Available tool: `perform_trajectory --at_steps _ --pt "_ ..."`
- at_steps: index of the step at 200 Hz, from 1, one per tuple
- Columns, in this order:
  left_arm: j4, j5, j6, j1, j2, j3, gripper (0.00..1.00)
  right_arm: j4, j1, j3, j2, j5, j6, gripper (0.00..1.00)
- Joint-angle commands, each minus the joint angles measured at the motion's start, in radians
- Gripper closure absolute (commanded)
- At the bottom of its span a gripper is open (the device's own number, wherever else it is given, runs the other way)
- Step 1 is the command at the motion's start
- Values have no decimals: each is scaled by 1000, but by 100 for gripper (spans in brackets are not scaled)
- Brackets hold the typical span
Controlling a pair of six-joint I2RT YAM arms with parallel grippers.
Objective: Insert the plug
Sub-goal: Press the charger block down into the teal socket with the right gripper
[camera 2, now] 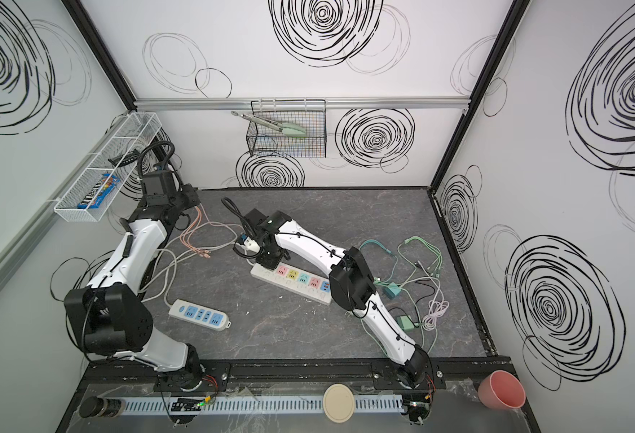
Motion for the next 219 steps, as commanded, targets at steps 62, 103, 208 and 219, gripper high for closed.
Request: perform_trajectory --at_steps 62,103,208,219 --pt "30 10 9 4 19 12 100 -40 -6 -2 -30 17 4 100" --pt "30 13 8 3 22 14 100 -31 -9 -6 -45 15 6 100" --pt "27 17 8 -4 33 17 100 -71 -6 -15 94 -2 2 100" --pt "23 18 9 -7 37 21 100 -76 -5 -5 115 -1 1 100"
